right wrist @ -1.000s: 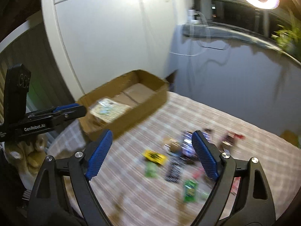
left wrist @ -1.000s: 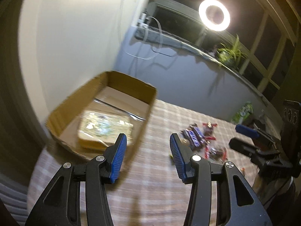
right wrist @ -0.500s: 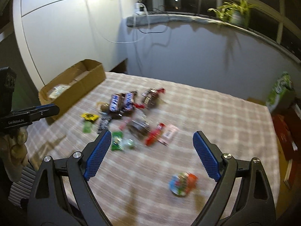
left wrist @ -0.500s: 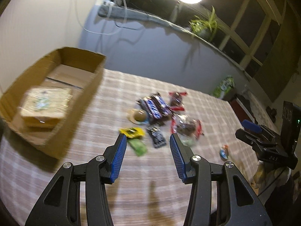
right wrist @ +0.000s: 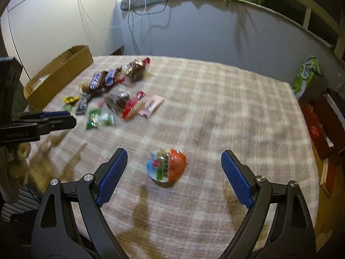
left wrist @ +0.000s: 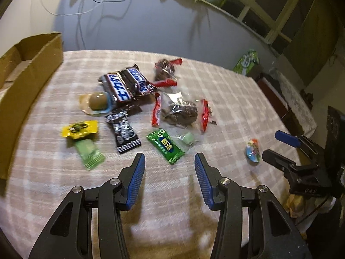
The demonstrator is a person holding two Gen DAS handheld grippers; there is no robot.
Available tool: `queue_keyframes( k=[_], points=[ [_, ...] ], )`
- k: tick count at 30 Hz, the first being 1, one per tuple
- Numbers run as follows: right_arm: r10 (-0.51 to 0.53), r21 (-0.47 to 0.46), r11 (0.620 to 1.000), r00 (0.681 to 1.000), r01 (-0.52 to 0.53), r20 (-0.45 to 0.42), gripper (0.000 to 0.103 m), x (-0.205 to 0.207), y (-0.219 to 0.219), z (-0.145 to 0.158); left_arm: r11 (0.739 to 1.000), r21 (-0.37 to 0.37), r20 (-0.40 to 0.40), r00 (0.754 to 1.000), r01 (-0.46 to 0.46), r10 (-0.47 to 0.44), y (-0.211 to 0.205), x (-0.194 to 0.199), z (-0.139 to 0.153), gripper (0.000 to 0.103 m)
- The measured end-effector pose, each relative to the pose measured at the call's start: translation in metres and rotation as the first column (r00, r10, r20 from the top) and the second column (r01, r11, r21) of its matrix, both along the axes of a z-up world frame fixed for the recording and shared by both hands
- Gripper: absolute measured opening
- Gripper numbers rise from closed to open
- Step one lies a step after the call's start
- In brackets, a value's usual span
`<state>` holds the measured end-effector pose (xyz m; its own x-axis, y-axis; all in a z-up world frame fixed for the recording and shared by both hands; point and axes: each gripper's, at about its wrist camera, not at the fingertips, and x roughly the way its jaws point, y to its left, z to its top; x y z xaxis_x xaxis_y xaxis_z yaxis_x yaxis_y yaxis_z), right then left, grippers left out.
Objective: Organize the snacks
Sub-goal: 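Grasp the green candy packet with the left gripper while the right grasps the orange cup snack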
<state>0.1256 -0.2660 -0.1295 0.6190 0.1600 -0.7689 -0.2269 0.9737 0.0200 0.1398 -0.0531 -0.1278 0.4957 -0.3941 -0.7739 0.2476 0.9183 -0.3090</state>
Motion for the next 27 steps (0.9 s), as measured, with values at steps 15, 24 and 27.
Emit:
queue_keyframes(
  k=[15,24,27],
  points=[
    [0.003,0.005,1.000,0.998,-0.003,-0.057,0.077,0.008,0.006,-0.031,0.991,0.129,0.020,1.000,0.020,-0.023,-0.033,0.018,-0.014,0.041],
    [0.003,-0.041,0.999,0.999,-0.005,-0.048,0.070,0.007,0.009,-0.034,0.980,0.194,0.052,0.997,0.041,-0.052,-0.030,0.016,-0.015,0.029],
    [0.001,-0.042,0.999,0.999,-0.003,-0.046,0.070,0.007,0.009,-0.035,0.975,0.216,0.063,0.996,0.041,-0.056,-0.028,0.013,-0.015,0.029]
  ],
)
